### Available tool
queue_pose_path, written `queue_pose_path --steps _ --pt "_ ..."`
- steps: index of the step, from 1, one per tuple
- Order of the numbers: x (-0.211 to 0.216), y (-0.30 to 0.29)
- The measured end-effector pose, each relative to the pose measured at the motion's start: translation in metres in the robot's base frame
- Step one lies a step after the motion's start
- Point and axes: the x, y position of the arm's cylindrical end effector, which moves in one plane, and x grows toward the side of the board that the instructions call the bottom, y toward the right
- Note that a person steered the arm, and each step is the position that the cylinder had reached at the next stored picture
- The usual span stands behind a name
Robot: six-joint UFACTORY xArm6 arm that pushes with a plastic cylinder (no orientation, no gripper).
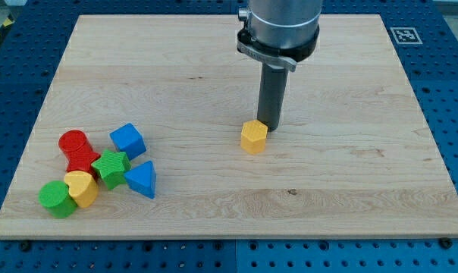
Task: Move the yellow hexagon towards the group of blocks
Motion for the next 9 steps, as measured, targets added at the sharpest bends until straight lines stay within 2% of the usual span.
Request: queue_pose_path --steps 3,7,9 --pt "0.016 -0.003" --pt "0.036 -0.047" --pt "0.061 -0.036"
